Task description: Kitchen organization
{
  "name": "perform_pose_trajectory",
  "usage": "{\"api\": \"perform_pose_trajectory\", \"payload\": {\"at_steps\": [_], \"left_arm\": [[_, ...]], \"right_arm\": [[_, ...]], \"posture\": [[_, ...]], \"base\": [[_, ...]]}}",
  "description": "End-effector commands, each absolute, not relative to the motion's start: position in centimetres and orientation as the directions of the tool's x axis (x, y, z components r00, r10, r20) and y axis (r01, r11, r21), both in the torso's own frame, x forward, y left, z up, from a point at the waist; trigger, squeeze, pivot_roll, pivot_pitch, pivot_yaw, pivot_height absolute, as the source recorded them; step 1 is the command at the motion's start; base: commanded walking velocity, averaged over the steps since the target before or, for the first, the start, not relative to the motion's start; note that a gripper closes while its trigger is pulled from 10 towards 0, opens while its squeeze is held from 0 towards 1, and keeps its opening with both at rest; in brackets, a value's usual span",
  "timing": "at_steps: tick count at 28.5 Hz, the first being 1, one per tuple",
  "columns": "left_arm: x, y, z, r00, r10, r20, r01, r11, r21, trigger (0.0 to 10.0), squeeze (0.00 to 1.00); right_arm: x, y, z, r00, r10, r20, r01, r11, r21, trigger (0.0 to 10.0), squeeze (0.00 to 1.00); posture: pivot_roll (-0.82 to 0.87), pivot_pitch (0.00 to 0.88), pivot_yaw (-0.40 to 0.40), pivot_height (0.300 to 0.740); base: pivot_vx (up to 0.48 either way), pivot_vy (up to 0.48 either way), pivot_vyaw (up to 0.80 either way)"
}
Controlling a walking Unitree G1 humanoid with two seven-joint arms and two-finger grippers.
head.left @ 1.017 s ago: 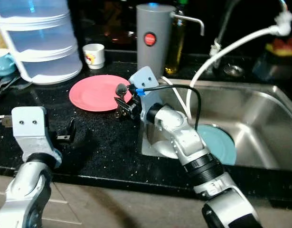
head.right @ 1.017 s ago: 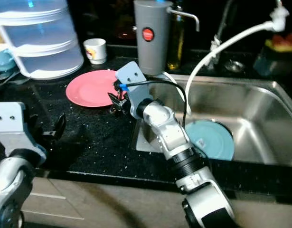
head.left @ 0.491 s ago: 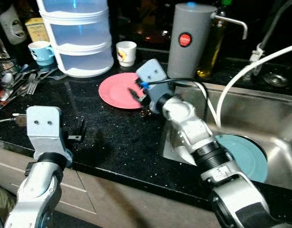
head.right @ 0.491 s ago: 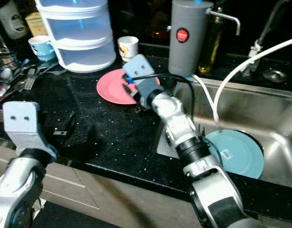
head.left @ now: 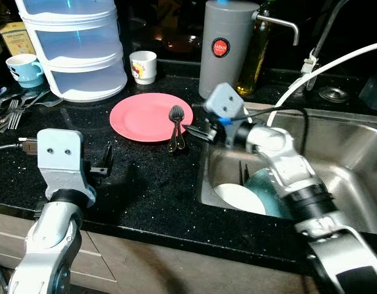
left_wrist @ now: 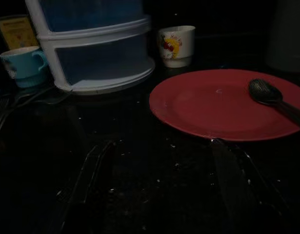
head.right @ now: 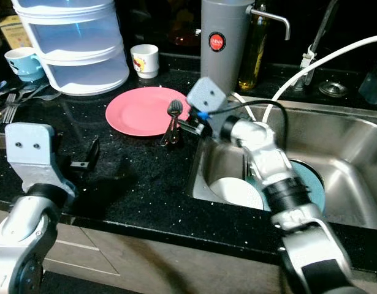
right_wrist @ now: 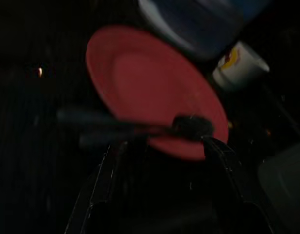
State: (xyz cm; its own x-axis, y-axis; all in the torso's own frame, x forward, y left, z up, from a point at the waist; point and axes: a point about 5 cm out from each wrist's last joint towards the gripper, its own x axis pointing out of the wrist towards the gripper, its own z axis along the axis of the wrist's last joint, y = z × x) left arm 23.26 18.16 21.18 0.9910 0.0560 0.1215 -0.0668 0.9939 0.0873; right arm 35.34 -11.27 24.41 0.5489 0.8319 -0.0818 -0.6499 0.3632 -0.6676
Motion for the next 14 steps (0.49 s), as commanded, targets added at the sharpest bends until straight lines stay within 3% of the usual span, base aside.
{"api": "perform_pose_trajectory", "payload": {"at_steps": [1,7,14], "left_arm": [[23.4,18.1,20.9,0.992,0.053,0.114,-0.065,0.993,0.103,10.0,0.00],[23.5,18.1,20.8,0.992,0.053,0.112,-0.063,0.993,0.095,10.0,0.00],[23.3,18.0,19.6,0.998,0.039,0.047,-0.042,0.997,0.059,10.0,0.00]], "right_arm": [[34.9,-10.9,24.1,0.520,0.846,-0.117,-0.648,0.301,-0.700,10.0,0.00],[34.6,-10.8,23.8,0.515,0.843,-0.157,-0.615,0.236,-0.753,10.0,0.00],[33.8,-10.3,22.8,0.456,0.853,-0.252,-0.608,0.092,-0.789,10.0,0.00]], "posture": [[0.14,0.005,-0.034,0.740],[0.14,0.008,-0.038,0.740],[0.14,0.009,-0.044,0.740]], "base": [[0.000,0.000,0.00],[0.000,0.000,0.00],[0.000,0.000,0.00]]}}
